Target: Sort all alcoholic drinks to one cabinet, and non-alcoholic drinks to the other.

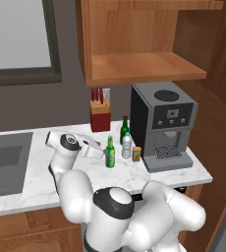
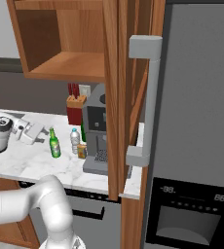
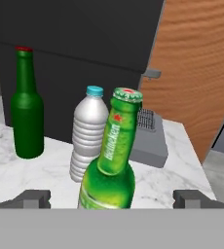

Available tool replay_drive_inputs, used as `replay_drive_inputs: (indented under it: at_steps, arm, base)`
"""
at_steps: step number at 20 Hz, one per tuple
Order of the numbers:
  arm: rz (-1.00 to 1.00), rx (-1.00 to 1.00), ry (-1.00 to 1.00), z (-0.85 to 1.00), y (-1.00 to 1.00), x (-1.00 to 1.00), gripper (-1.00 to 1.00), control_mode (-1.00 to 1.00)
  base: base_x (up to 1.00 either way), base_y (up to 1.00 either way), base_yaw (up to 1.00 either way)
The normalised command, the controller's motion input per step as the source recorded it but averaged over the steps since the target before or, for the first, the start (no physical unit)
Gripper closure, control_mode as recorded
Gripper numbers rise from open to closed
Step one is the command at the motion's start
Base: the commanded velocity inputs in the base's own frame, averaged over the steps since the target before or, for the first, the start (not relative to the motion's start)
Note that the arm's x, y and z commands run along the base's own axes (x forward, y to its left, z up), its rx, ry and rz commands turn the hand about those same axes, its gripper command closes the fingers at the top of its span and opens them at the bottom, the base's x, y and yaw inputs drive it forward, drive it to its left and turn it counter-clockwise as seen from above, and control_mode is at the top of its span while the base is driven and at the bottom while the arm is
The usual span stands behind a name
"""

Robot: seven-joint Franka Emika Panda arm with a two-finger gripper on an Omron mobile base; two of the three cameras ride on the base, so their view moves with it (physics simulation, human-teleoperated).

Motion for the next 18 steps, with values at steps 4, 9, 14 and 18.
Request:
replay_drive_inputs:
  at_steps: [4, 9, 14, 18]
  arm:
    - [0.0, -0.02, 0.01, 0.0, -0.1, 0.0, -1.0, -1.0]
    - [0.0, -0.02, 0.05, 0.0, -0.07, 0.0, -1.0, -1.0]
    - [0.0, -0.03, 0.06, 0.0, -0.09, 0.0, -1.0, -1.0]
    - [0.0, -0.01, 0.04, 0.0, -0.05, 0.0, -1.0, -1.0]
  base:
    - [0.0, 0.0, 0.0]
    - [0.0, 0.0, 0.0]
    - [0.0, 0.0, 0.0]
    - [0.0, 0.0, 0.0]
